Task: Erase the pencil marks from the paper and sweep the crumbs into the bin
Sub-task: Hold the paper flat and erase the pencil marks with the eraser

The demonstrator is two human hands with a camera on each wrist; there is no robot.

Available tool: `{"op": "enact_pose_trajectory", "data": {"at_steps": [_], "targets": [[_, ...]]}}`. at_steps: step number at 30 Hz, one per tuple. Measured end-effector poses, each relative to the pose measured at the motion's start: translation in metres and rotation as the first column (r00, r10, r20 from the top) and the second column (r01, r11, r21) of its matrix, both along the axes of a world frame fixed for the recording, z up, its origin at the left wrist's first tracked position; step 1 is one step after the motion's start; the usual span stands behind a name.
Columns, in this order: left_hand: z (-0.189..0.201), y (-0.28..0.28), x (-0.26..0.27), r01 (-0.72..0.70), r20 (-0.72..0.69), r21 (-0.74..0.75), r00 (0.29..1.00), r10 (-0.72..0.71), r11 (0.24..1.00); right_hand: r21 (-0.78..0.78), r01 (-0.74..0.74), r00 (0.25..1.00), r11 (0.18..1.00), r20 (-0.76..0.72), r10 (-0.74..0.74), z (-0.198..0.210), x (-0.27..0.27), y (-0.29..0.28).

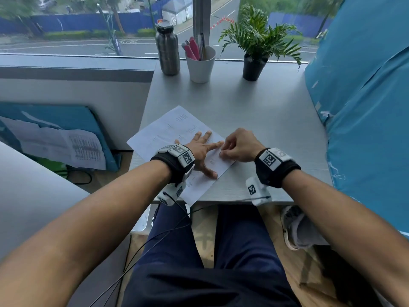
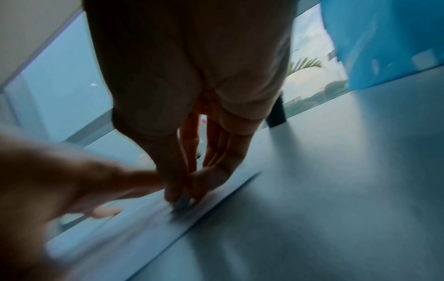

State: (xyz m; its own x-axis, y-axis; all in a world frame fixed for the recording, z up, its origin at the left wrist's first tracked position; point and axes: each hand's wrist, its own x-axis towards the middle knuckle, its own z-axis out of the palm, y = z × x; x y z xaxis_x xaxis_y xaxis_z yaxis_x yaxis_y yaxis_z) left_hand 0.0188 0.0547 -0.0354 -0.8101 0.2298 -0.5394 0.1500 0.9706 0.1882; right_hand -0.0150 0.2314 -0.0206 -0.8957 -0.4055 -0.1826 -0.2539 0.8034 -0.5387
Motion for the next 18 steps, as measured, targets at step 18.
{"op": "enact_pose_trajectory", "data": {"at_steps": [18], "targets": [[-0.001, 0.0, -0.001, 0.006, -0.006, -0.004, 1.0, -0.006, 1.0, -0.034, 0.092, 0.996, 0.995, -0.004, -0.093, 0.003, -0.008, -0.001]]}}
